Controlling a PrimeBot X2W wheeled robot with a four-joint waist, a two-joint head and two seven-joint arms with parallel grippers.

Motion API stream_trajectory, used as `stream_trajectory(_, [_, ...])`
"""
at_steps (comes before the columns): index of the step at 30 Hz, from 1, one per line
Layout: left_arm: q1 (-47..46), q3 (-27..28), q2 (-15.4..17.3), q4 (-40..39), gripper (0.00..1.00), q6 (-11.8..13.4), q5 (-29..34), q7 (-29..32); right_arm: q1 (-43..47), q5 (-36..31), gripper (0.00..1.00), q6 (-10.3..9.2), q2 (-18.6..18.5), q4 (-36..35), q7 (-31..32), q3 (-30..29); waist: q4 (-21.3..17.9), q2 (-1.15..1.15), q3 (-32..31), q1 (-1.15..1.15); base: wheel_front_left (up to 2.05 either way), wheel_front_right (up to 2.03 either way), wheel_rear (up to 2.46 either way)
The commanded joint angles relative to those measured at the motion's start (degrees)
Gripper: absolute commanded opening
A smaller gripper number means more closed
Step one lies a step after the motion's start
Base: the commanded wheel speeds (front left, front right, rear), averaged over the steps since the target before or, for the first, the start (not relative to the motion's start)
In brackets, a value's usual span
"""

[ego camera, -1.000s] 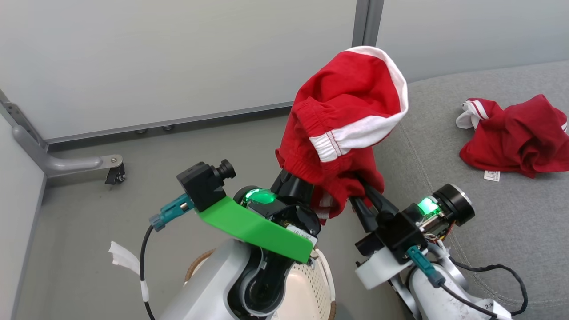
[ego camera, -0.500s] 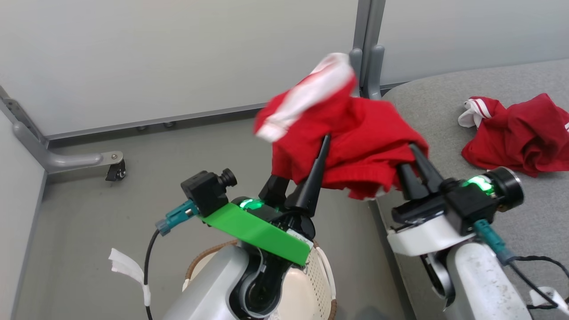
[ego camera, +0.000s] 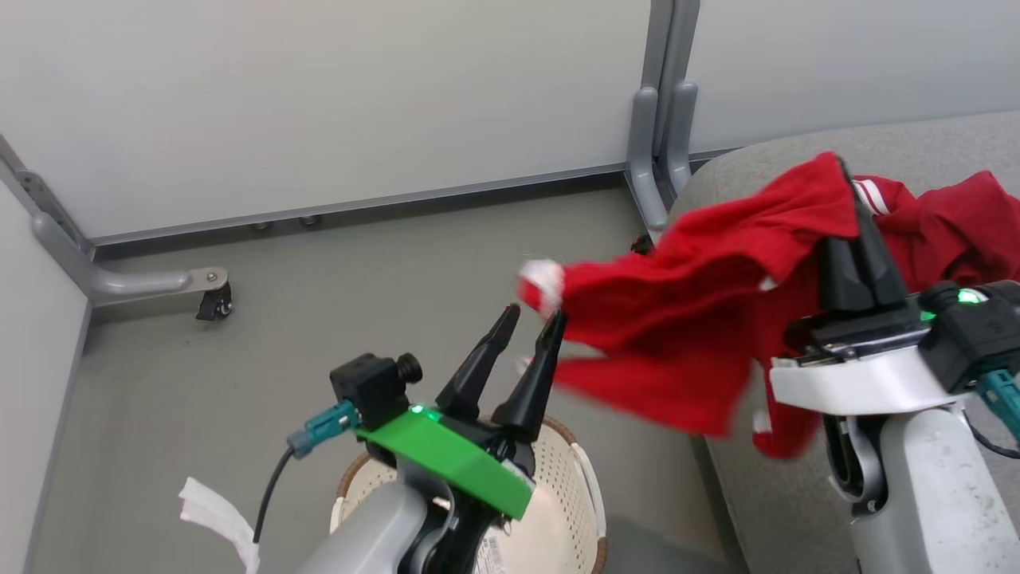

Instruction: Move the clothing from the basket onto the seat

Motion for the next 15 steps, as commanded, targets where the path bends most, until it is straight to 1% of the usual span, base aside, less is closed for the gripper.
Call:
stream_trajectory(1, [1.6, 0.1, 0.1, 0.5, 1.00, -0.2, 0.3, 0.0, -0.6, 0.1, 0.00, -0.08, -0.1, -0.5, 0.0, -0.6, 0.1, 0.00, 0.0, 0.00, 0.00, 0.00, 0.00])
stream_trajectory(4, [2.6, 1.1, 0.8, 1.9, 1.00, -0.2, 2.7, 0.0, -0.7, 0.2, 0.00, -0.08, -0.1, -1.1, 0.0, -2.2, 0.3, 0.00, 0.0, 0.00, 0.00, 0.00, 0.00])
stream_trajectory(7, [3.8, 3.3, 1.4, 2.6, 1.00, -0.1, 5.3, 0.0, -0.8, 0.1, 0.00, -0.08, -0.1, -1.8, 0.0, -3.1, 0.5, 0.00, 0.1, 0.00, 0.00, 0.00, 0.00])
stream_trajectory(11, [6.4, 9.0, 1.5, 2.6, 1.00, -0.3, 7.9, 0.0, -0.3, -0.4, 0.00, -0.08, -0.1, -2.6, 0.0, -4.1, 0.8, 0.00, 0.3, 0.00, 0.00, 0.00, 0.00])
stream_trajectory(15, [9.6, 15.5, 1.9, 2.6, 1.00, -0.5, 13.5, 0.0, 0.7, -0.8, 0.00, -0.08, -0.1, -3.0, 0.0, -5.1, 1.1, 0.00, 0.4, 0.00, 0.00, 0.00, 0.00])
